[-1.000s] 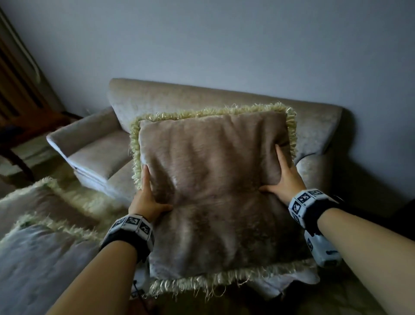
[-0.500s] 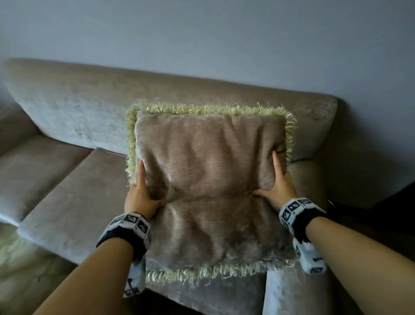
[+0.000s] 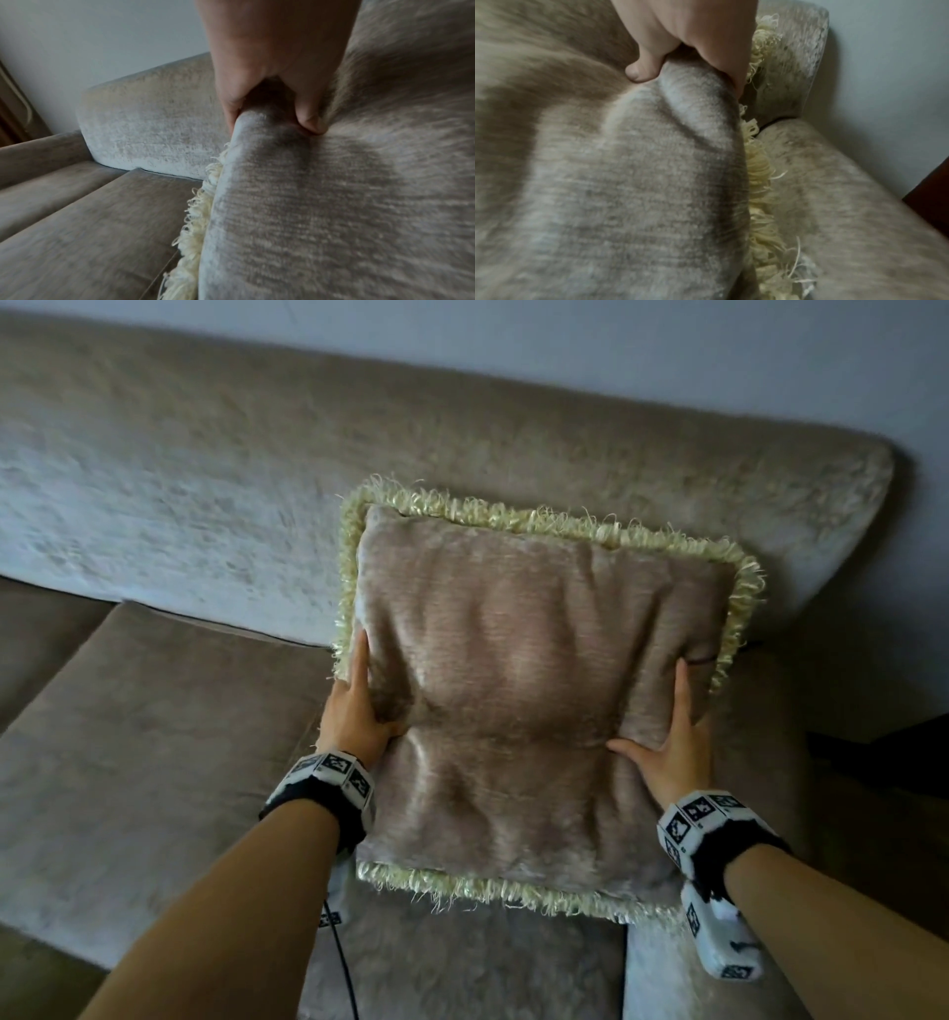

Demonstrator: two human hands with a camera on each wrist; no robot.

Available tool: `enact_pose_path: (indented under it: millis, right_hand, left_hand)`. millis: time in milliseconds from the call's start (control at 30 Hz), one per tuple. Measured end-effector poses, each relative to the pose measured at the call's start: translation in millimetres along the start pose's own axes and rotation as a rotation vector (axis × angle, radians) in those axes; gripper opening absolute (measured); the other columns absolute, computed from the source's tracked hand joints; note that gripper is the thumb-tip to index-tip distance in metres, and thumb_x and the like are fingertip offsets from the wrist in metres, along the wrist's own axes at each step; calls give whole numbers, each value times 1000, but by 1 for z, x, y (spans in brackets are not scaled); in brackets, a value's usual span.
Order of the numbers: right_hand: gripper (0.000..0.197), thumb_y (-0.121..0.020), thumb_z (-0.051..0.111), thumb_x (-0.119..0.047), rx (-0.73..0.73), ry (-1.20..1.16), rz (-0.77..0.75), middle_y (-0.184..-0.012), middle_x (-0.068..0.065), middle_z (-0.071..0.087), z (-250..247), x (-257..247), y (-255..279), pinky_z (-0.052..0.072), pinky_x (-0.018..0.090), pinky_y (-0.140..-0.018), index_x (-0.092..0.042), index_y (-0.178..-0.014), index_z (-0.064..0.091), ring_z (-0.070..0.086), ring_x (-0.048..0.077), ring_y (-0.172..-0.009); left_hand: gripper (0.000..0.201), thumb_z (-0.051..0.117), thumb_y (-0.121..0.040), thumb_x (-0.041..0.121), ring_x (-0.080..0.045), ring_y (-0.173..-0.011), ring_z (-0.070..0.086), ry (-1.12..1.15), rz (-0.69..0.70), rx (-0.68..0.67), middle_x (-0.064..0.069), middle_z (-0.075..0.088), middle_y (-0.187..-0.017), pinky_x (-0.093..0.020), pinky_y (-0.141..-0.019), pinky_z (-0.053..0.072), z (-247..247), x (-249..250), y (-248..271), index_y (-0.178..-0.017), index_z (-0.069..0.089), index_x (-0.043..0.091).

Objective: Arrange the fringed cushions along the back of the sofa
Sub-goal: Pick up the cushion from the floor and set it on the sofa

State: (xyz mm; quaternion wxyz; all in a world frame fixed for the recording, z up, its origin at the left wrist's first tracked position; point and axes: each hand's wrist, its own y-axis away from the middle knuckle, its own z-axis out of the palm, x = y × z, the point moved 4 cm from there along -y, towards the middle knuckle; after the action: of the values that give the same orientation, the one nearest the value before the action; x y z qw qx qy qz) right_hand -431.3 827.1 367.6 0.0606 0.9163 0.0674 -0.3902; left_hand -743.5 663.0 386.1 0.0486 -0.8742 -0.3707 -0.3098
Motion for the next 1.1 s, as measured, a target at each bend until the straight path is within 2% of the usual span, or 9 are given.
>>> enact_pose_path:
  millis: [100, 300, 467, 533, 633, 767, 933, 1000, 1100]
  right_hand:
    - [123, -59, 87, -18, 6, -43, 14, -149, 24, 22, 16, 7, -9, 23, 49, -116, -43, -147, 6, 24, 37, -140]
    - [121, -60, 86, -15, 0, -56, 49, -143, 25, 28, 40, 20, -22, 29, 47, -112, -41, -148, 7, 33, 38, -135]
    - [127, -58, 88, -21, -123, 55, 139, -141, 29, 27, 62, 48, -32, 32, 45, -110, -44, -146, -1, 37, 42, -131]
    - [128, -56, 88, -25, -119, 106, 120, -137, 32, 29, 64, 56, -31, 34, 47, -108, -44, -145, -2, 40, 45, -127]
    - [127, -56, 88, -30, -74, 118, 120, -137, 27, 26, 55, 58, -19, 42, 49, -101, -47, -142, -4, 41, 45, -122]
    - [131, -56, 88, -30, 12, -45, 190, -153, 19, 5, 47, 41, -13, 37, 52, -106, -47, -144, -7, 20, 38, -140]
    - [129, -62, 85, -35, -124, 26, 244, -157, 15, -18, 73, 7, -32, 27, 53, -110, -42, -146, -13, 2, 34, -146]
    - [127, -66, 83, -32, -181, 50, 292, -155, 17, -21, 77, 0, -38, 29, 52, -109, -40, -146, -15, 2, 36, -146]
    - [124, -67, 82, -31, -190, 85, 332, -156, 18, -15, 72, -3, -35, 30, 52, -108, -39, -148, -12, 6, 36, -145]
  left_hand:
    - [118, 80, -68, 16, -41, -105, 53, -11, 4, -9, -28, 54, -112, -42, -87, 42, 19, -8, -16, -149, -5, 29]
    - [117, 80, -69, 13, -39, -102, 53, -1, -21, -23, -27, 52, -110, -42, -89, 41, 43, -26, -54, -148, -4, 32]
    - [138, 85, -62, 21, -38, -90, 61, -83, -36, -189, -23, 62, -95, -40, -81, 47, 77, -52, -77, -136, -30, 38]
    - [147, 89, -55, 26, -39, -103, 55, -74, -34, -292, -27, 56, -117, -46, -91, 45, 83, -54, -81, -135, -34, 33]
    - [152, 90, -46, 37, -38, -129, 31, -49, -12, -340, -26, 27, -143, -50, -109, 30, 71, -49, -78, -139, -30, 26]
    - [146, 83, -44, 56, -40, -139, 19, -16, -19, -248, -24, 12, -151, -55, -111, 27, 56, -36, -82, -132, -32, 46]
    - [143, 87, -53, 42, -35, -144, 6, 81, -105, -225, -22, 0, -155, -53, -114, 18, 70, -19, -93, -142, -24, 35]
    - [140, 87, -55, 40, -34, -143, 10, 88, -113, -203, -20, 4, -154, -50, -112, 21, 72, -18, -90, -144, -21, 33]
    - [126, 84, -61, 37, -33, -133, 35, 94, -99, -181, -18, 28, -147, -44, -106, 35, 61, -21, -77, -148, -7, 33]
